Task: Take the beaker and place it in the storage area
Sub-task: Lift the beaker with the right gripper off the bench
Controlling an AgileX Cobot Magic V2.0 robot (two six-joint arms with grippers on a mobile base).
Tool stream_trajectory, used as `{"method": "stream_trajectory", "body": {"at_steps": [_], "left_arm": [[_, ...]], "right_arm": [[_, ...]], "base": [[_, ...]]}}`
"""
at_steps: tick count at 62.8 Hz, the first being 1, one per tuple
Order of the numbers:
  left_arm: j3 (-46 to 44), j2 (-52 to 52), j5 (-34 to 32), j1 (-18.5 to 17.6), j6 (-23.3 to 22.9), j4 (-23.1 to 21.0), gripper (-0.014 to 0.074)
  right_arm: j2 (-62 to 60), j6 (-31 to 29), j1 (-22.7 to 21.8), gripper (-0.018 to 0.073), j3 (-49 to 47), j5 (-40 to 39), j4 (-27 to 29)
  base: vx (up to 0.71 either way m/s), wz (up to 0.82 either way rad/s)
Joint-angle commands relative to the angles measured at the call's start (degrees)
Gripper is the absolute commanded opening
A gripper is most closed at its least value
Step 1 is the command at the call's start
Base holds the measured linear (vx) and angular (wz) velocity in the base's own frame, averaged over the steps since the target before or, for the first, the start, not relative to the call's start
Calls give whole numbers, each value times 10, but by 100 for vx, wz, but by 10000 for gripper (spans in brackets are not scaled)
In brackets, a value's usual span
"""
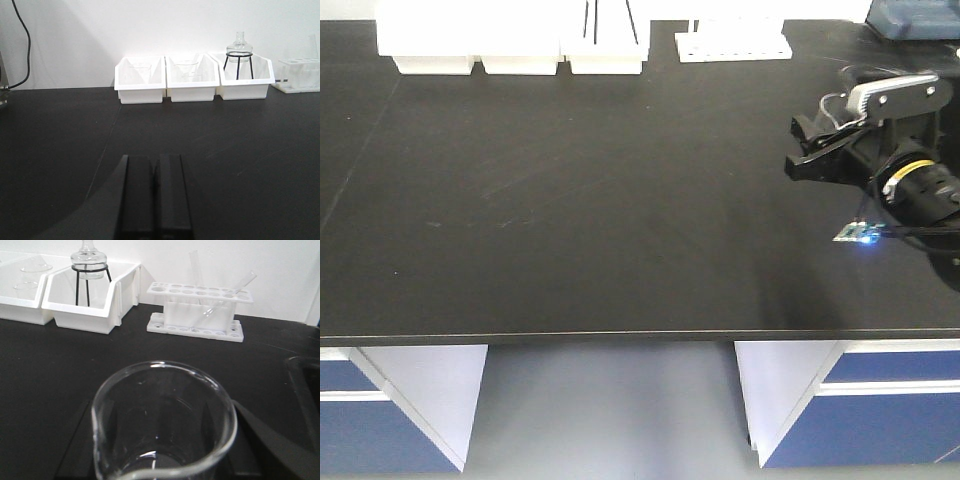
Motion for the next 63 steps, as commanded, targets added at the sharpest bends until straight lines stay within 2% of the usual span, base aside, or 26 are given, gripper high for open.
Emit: {"method": "stream_trajectory", "body": {"at_steps": [1,18,30,40,63], "left_arm": [[-12,-8,-45,0,-6,-1,-6],[-12,-8,-45,0,-6,-1,-6],[-12,-8,-45,0,-6,-1,-6],[-12,-8,-45,0,-6,-1,-6],[-12,-8,-45,0,-6,-1,-6]], "right_arm": [[-51,4,-1,-6,-13,-6,-6],[-147,97,-1,-4,-13,92,-89],[-191,127,-1,-4,-13,117,-111],[-226,153,-1,-4,-13,148,-153],[-232,170,-1,-4,-13,156,-153]], "base": [[0,0],[0,0],[0,0],[0,0],[0,0]]}}
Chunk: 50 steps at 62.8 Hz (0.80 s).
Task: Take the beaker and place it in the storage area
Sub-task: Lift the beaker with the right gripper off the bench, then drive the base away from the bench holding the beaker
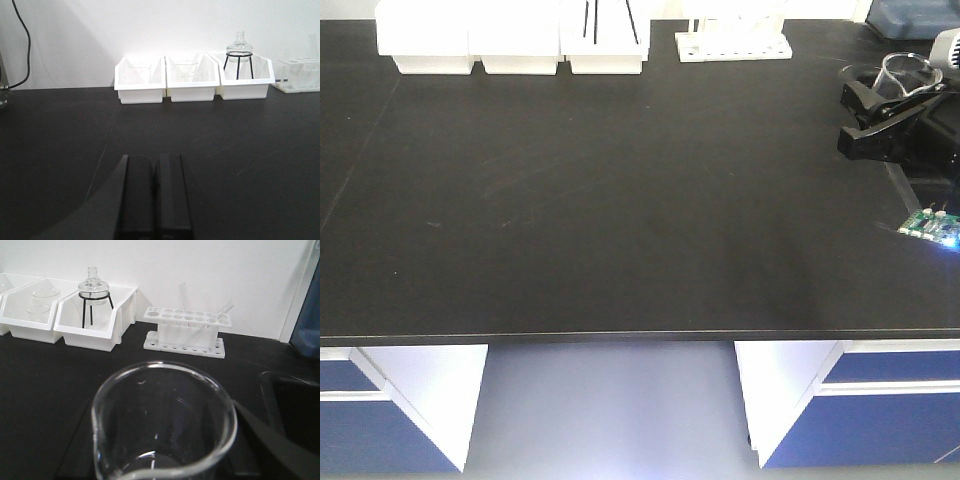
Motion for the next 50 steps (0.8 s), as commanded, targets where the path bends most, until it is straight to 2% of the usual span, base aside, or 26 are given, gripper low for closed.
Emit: {"method": "stream_trajectory", "body": {"at_steps": [1,50], "left_arm": [[-12,-8,-45,0,-6,-1,-6],[-12,-8,-45,0,-6,-1,-6]], "right_arm": [[-15,0,-1,-4,-16,-41,-1],[-15,-1,-1,-4,-16,-41,-1]], "base": [[0,0],[0,0]]}}
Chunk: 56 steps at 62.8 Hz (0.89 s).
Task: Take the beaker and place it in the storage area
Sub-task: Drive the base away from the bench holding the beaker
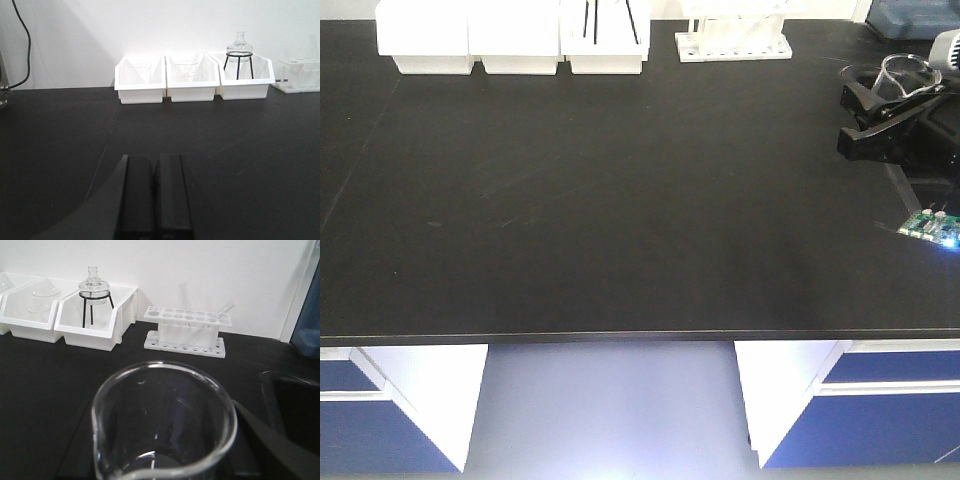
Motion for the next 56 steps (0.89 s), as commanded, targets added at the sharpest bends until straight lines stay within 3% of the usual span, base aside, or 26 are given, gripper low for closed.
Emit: {"method": "stream_trajectory", "body": {"at_steps": [1,56], "left_arm": [[-12,-8,-45,0,-6,-1,-6],[-12,-8,-45,0,-6,-1,-6]], "right_arm": [[-15,-1,-1,-4,-17,-41,-1],[-15,-1,-1,-4,-17,-41,-1]], "base": [[0,0],[-10,3]]}}
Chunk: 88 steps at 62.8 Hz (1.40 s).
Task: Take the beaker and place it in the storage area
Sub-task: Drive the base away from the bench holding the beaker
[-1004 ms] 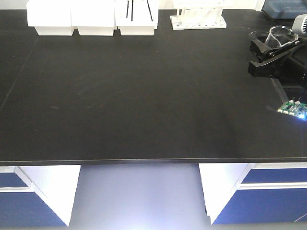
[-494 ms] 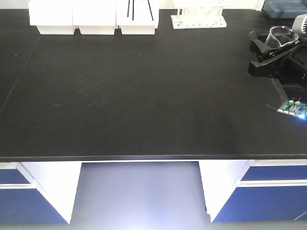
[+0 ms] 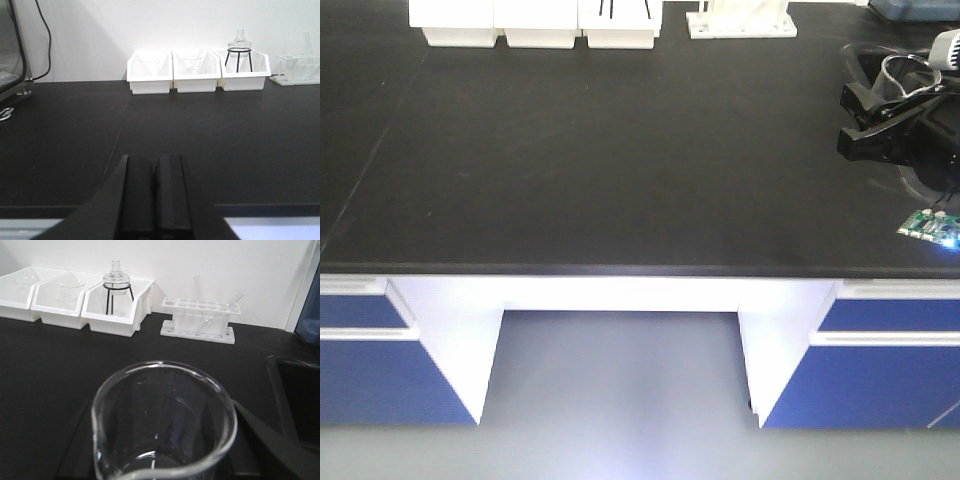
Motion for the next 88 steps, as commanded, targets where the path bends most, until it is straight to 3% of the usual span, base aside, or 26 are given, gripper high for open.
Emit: {"method": "stream_trajectory", "body": {"at_steps": [1,88], "left_arm": [[-12,-8,-45,0,-6,-1,-6],[-12,-8,-45,0,-6,-1,-6]], "right_arm": [[-15,-1,-1,-4,-17,-41,-1],[-15,-1,-1,-4,-17,-41,-1]], "base": [[-22,3],[-30,-7]]}}
